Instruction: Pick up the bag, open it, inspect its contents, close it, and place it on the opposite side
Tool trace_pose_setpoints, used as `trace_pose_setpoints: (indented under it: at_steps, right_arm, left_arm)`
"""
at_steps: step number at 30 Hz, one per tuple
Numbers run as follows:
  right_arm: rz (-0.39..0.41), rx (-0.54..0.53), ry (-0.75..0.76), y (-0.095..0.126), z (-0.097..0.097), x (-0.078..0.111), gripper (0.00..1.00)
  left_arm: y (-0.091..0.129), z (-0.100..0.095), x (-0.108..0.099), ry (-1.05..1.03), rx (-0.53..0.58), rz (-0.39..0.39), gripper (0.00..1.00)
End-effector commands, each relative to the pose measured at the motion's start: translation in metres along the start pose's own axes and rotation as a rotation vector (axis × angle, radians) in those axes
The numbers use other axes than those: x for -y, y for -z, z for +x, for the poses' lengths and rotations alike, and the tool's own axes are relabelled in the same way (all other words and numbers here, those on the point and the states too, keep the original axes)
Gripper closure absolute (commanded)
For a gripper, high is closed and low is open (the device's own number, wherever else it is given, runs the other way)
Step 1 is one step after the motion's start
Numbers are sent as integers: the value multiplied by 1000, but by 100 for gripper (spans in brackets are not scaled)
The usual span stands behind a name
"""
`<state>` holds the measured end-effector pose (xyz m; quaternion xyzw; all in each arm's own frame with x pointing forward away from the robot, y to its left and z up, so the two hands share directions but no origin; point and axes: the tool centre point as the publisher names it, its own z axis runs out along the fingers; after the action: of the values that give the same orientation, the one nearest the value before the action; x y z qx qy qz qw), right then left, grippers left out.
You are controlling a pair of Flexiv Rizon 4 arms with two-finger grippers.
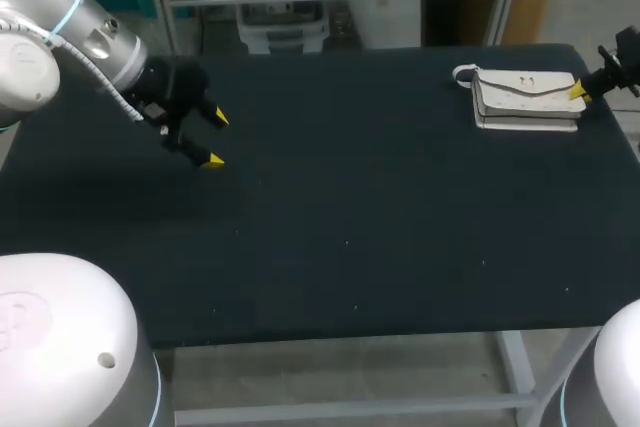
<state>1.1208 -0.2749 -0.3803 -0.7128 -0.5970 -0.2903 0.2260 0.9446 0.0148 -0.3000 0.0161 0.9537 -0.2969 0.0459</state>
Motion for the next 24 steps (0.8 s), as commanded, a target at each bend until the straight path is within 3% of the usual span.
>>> trace_pose_setpoints:
  at_steps: [1, 10, 22, 24]
  right_arm:
    - [112, -14, 7, -3, 1, 5, 100]
    - [129, -38, 45, -9, 22, 32, 100]
    - [158, -77, 85, -41, 59, 77, 100]
    - [152, -123, 78, -48, 70, 90, 100]
  left_arm:
    - [-1, 0, 0, -1, 1, 2, 0]
    - [-1, 0, 0, -1, 1, 2, 0]
    - [-1, 0, 0, -1, 1, 2, 0]
    - [-1, 0, 0, -1, 1, 2, 0]
